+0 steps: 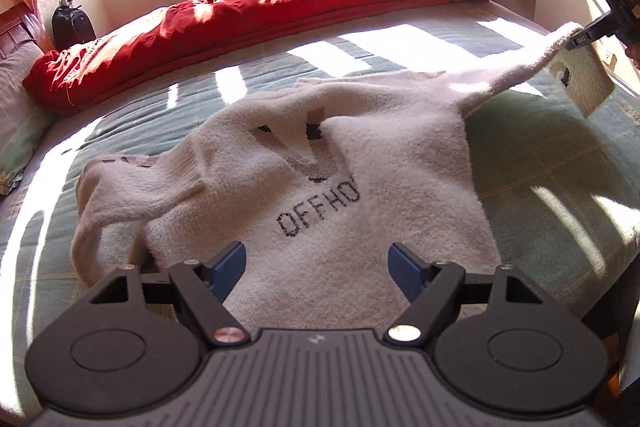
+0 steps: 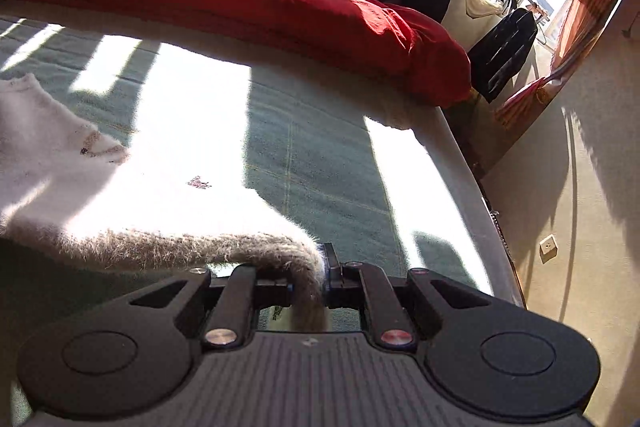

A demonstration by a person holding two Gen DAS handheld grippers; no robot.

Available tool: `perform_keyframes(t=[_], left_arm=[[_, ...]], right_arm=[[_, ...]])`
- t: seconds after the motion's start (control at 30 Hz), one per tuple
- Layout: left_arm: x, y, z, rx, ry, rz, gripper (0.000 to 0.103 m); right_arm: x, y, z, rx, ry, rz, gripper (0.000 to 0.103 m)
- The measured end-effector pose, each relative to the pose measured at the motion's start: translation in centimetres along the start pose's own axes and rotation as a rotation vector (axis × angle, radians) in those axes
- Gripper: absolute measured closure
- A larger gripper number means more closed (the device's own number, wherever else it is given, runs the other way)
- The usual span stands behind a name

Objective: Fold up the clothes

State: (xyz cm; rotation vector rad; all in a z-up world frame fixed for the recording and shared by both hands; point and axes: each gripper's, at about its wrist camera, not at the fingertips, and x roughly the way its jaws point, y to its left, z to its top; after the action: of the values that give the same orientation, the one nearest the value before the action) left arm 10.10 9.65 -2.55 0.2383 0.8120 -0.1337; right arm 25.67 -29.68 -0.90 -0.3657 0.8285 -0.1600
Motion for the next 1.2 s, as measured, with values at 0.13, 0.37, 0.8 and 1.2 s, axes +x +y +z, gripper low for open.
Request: perform_keyframes(t=[0.13,0.37,0.8,1.2], left_arm=[[-0.2,-0.4,0.0,0.016,0.002,0.004,0.024],[-0.2,-0.5,0.0,0.026,0.024,0.007,0.024],[0.8,0.7,-0.1,-0.002,0.047,-0.015,0.024],[2.2,11.8,-1.0,-0.379,0.064,-0.019,0.019]], right_arm=[[1.1,-0.5,-0.9,0.023,0.034,0.009,0.089],[2.4,-2.0,-1.7,0.051,0.082,-0.002,0.089],[0.3,-1.8,-5.0,0.081,0.22,0.196,0.065],[-0.2,3.6,-2.3,0.408,0.246,0.824,0.046]])
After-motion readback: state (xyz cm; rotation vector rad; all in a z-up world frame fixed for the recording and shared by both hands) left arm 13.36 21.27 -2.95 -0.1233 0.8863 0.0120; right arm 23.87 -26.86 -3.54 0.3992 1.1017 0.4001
